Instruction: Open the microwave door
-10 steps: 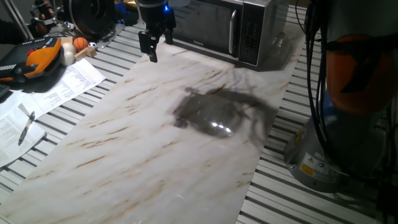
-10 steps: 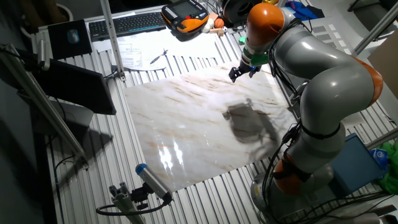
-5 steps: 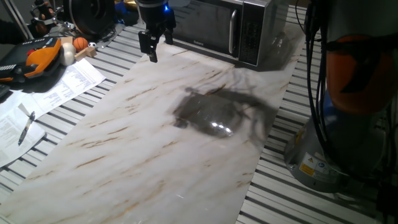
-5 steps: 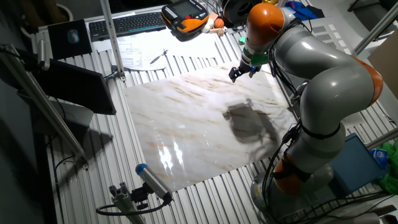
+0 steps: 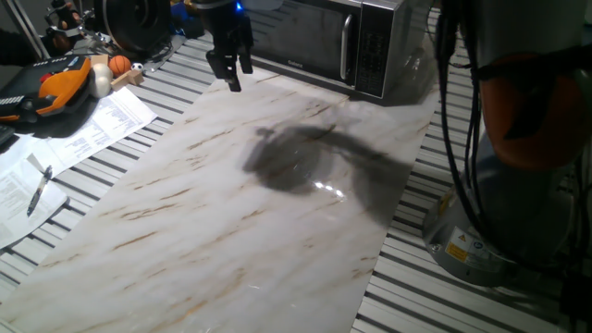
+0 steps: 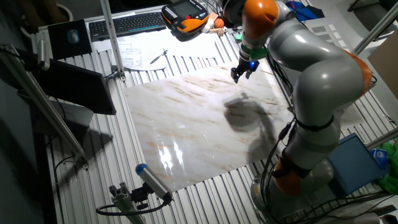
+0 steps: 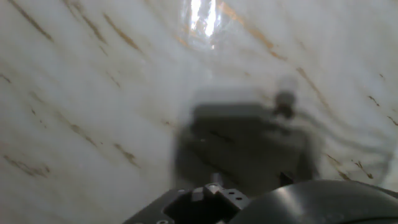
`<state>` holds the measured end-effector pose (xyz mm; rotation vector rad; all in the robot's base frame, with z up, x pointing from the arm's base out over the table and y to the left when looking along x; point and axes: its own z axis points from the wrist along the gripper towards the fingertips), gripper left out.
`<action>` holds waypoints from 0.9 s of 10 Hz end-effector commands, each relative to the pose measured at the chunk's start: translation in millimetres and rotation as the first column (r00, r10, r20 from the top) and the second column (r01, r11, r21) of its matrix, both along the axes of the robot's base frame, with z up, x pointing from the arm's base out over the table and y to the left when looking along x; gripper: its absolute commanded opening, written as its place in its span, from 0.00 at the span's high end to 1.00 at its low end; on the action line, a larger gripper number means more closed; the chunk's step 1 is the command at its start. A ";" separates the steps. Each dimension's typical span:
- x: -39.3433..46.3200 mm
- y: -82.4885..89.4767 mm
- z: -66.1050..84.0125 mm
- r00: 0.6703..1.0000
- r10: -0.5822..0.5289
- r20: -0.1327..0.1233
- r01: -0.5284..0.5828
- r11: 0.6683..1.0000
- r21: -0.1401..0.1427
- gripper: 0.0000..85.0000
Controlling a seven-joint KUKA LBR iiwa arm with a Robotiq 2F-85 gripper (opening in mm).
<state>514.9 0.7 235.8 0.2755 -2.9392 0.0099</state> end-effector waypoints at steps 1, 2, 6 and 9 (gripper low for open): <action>0.0 0.0 0.1 0.999 0.003 -0.039 -0.004 1.000 -0.007 1.00; -0.1 -0.1 0.1 0.999 0.003 -0.037 -0.004 1.000 -0.004 1.00; -0.2 -0.2 0.0 0.999 -0.008 -0.034 0.008 1.000 -0.005 1.00; -0.1 -0.5 0.1 0.999 -0.032 -0.028 0.032 0.999 -0.012 1.00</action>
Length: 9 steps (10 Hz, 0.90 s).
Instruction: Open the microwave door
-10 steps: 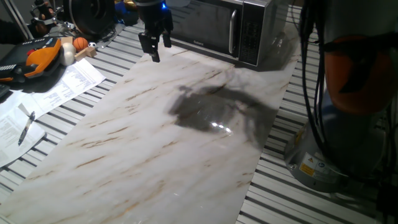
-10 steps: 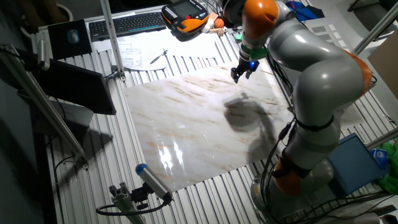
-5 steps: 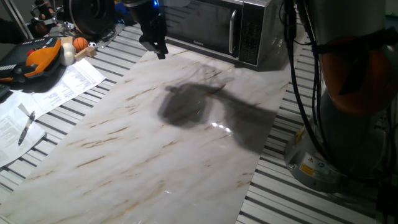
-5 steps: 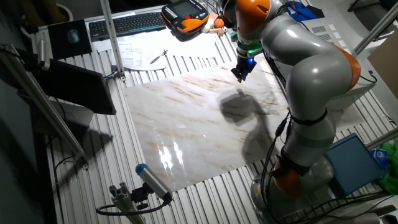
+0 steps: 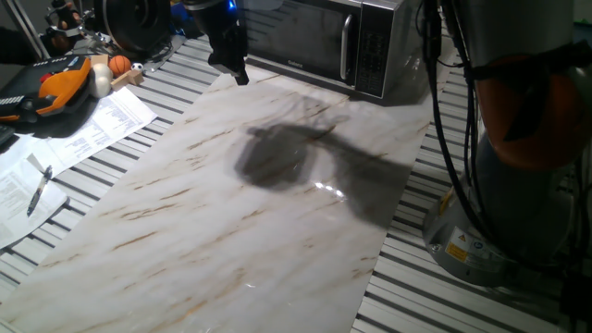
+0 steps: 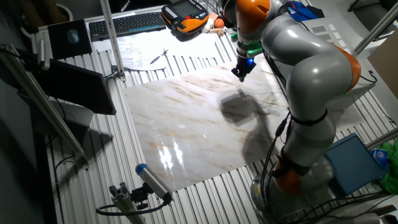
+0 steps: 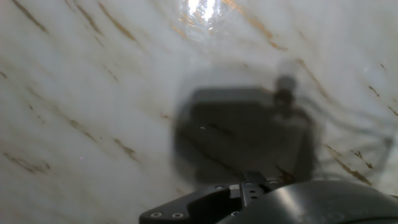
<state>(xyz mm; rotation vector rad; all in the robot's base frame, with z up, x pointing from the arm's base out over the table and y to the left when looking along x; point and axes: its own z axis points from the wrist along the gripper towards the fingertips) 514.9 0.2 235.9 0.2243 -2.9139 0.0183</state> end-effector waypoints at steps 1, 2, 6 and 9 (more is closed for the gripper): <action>0.0 -0.1 0.0 1.000 -0.006 0.000 0.006 1.000 -0.001 1.00; 0.0 -0.1 0.0 1.000 -0.006 0.000 0.006 1.000 -0.001 1.00; 0.0 -0.1 0.0 1.000 -0.005 0.020 0.005 1.000 0.000 1.00; 0.0 -0.1 0.0 0.993 -0.105 0.059 0.104 0.994 0.014 1.00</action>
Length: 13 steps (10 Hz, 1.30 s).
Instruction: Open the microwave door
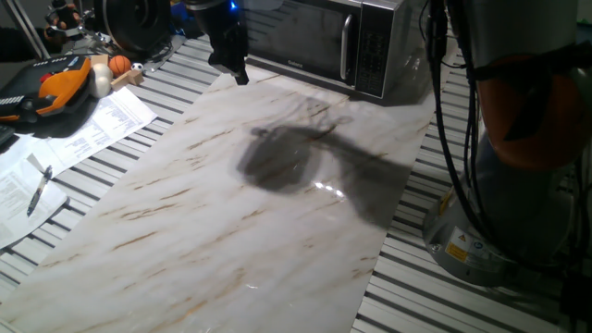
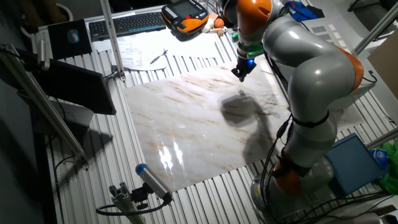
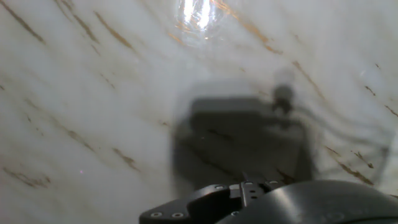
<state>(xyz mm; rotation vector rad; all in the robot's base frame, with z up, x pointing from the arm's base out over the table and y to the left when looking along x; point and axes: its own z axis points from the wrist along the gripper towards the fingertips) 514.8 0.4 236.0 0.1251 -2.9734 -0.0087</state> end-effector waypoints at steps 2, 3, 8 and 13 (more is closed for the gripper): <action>0.1 -0.3 -0.1 0.998 -0.050 -0.031 0.049 0.999 -0.020 1.00; 0.1 -0.3 -0.1 0.997 -0.074 -0.005 0.073 0.996 -0.053 1.00; 0.1 -0.3 -0.1 0.989 -0.149 -0.022 0.146 0.985 -0.091 1.00; 1.7 -12.9 1.6 0.986 -0.169 0.018 0.170 0.977 -0.132 1.00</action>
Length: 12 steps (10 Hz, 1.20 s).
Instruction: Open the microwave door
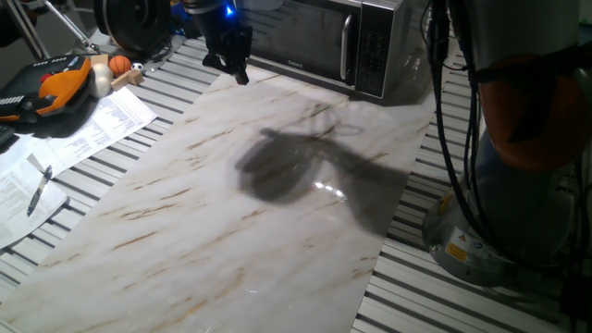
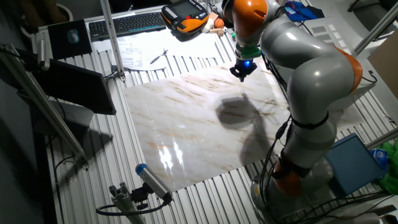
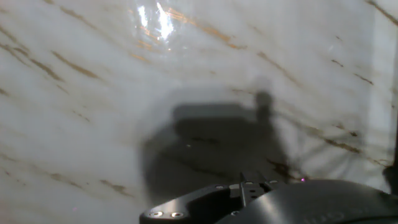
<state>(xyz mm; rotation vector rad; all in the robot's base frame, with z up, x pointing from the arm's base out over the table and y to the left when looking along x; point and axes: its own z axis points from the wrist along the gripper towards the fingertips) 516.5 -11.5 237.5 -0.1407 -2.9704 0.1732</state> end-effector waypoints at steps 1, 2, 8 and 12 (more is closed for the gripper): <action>-0.3 -17.0 0.5 1.000 0.017 0.001 -0.017 1.000 -0.003 1.00; -1.8 -35.9 -2.7 1.000 0.027 -0.014 -0.027 0.999 -0.019 1.00; -10.3 -139.6 -8.5 0.986 0.140 -0.086 -0.142 0.990 -0.017 1.00; -44.7 -170.4 -24.0 0.986 0.151 -0.073 -0.153 0.988 -0.024 1.00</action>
